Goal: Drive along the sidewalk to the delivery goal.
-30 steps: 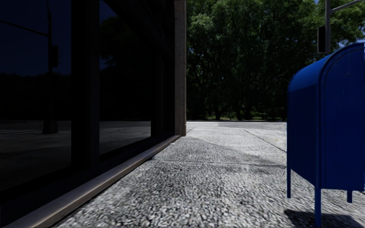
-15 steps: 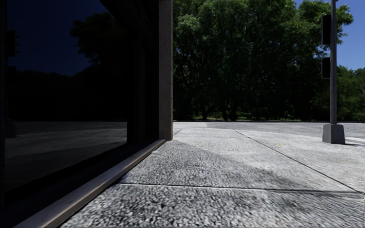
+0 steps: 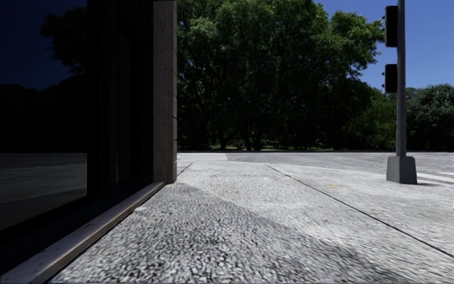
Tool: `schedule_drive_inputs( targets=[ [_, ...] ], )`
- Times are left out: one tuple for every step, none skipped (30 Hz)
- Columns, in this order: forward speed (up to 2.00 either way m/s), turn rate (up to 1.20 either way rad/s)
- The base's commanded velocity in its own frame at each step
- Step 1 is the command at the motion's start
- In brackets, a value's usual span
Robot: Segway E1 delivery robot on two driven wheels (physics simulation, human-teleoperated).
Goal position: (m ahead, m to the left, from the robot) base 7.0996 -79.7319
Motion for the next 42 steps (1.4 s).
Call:
schedule_drive_inputs(
  targets=[
    [1.95, -0.53],
    [1.91, -0.53],
    [1.91, -0.53],
    [1.9, -0.54],
    [1.9, -0.54],
    [1.89, -0.54],
    [1.89, -0.55],
    [1.89, -0.56],
    [1.89, -0.6],
    [1.89, -0.6],
    [1.89, -0.63],
    [1.89, -0.64],
    [1.89, -0.64],
    [1.89, -0.64],
    [1.89, -0.64],
    [1.89, -0.64],
    [1.89, -0.64],
    [1.89, -0.64],
    [1.89, -0.64],
    [1.89, -0.64],
    [1.89, -0.64],
    [1.89, -0.64],
    [1.89, -0.64],
    [1.89, -0.64],
    [1.89, -0.64],
    [1.89, -0.64],
    [1.89, -0.64],
    [1.89, -0.64],
    [1.89, -0.64],
    [1.89, -0.64],
    [1.89, -0.64],
    [1.89, -0.64],
    [1.89, -0.64],
    [1.89, -0.64],
    [1.89, -0.64],
    [1.89, -0.64],
    [1.89, -0.64],
    [1.89, -0.64],
    [1.89, -0.64],
    [1.89, -0.64],
    [1.89, -0.64],
    [1.89, -0.64]
  ],
)
